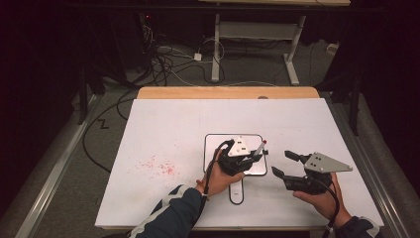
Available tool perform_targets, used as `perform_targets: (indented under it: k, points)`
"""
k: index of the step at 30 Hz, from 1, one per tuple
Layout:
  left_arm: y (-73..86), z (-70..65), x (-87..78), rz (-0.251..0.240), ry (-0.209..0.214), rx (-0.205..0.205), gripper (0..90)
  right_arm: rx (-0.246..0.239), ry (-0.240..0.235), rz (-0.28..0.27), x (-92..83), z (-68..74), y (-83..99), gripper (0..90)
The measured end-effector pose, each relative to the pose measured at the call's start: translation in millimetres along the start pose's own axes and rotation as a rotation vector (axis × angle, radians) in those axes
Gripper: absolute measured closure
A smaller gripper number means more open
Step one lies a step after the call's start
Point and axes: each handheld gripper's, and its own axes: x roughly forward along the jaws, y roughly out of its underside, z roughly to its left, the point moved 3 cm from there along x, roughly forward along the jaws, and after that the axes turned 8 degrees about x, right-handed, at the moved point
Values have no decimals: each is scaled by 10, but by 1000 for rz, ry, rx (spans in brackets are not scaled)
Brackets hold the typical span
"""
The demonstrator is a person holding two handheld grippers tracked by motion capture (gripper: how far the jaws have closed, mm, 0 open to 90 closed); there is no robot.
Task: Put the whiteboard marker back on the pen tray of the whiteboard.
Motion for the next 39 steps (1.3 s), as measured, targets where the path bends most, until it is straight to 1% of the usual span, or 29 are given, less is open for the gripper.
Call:
perform_targets:
  k: [2, 4, 6, 9, 10, 12, 15, 16, 18, 19, 20, 21, 22, 23, 24, 25, 26, 28, 29, 30, 31, 32, 33, 34, 35, 36, 37, 38, 39]
  points:
    - [0, -30, 9, -1, 12, -3, 783, 5, -26, -6, 18, 27, -46, 331]
    - [0, -66, 20, -6, 23, -5, 783, 5, -32, -11, 45, 53, -79, 341]
    - [-5, -105, 29, -6, 29, 2, 783, 8, -46, -17, 92, 81, -111, 350]
    - [-21, -153, 34, -16, 38, -2, 783, 6, -64, -18, 159, 121, -142, 376]
    - [-27, -166, 40, -17, 47, -6, 782, 4, -65, -20, 173, 130, -149, 392]
    - [-37, -185, 43, -21, 51, -2, 782, 19, -92, -26, 196, 149, -161, 437]
    - [-51, -225, 47, -35, 64, -1, 781, 18, -86, -23, 228, 163, -176, 532]
    - [-50, -237, 50, -39, 67, -1, 782, 17, -95, -23, 236, 167, -177, 587]
    - [-48, -248, 57, -38, 75, 1, 780, 26, -91, -44, 228, 169, -183, 697]
    - [-47, -256, 62, -34, 75, 2, 774, 25, -94, -45, 221, 167, -186, 769]
    - [-45, -257, 67, -31, 71, 3, 751, 23, -101, -51, 206, 162, -190, 802]
    - [-41, -254, 70, -24, 59, 2, 702, 30, -106, -57, 198, 158, -195, 809]
    - [-35, -248, 58, 4, 32, 8, 621, 38, -111, -49, 192, 150, -202, 810]
    - [-30, -249, 30, 25, 20, 13, 533, 53, -113, -44, 187, 135, -209, 811]
    - [-25, -249, -5, 40, 19, 21, 442, 73, -115, -44, 178, 114, -216, 811]
    - [-12, -250, -73, 60, 10, 39, 370, 90, -115, -42, 175, 93, -222, 811]
    - [9, -252, -158, 74, -11, 56, 338, 105, -116, -31, 173, 64, -229, 811]
    - [65, -241, -369, 82, -54, 87, 248, 131, -97, -17, 168, 0, -242, 811]
    - [98, -228, -483, 86, -75, 110, 240, 143, -97, 3, 172, -28, -246, 811]
    - [142, -205, -619, 100, -115, 134, 239, 152, -90, 24, 179, -54, -248, 811]
    - [170, -188, -698, 114, -136, 145, 232, 165, -81, 50, 196, -89, -248, 811]
    - [220, -159, -821, 130, -165, 148, 215, 175, -86, 67, 214, -112, -246, 810]
    - [267, -134, -916, 140, -190, 145, 204, 187, -90, 99, 247, -150, -241, 811]
    - [324, -110, -1009, 147, -221, 149, 201, 194, -73, 115, 275, -185, -237, 810]
    - [387, -85, -1096, 154, -246, 140, 201, 203, -63, 132, 306, -222, -233, 810]
    - [431, -59, -1147, 142, -243, 142, 201, 216, -58, 143, 341, -260, -231, 810]
    - [499, -29, -1236, 150, -254, 126, 201, 222, -53, 163, 369, -289, -229, 810]
    - [587, 1, -1352, 171, -294, 101, 201, 231, -50, 189, 412, -325, -224, 810]
    - [646, 23, -1432, 176, -313, 92, 201, 251, -47, 204, 466, -374, -218, 810]
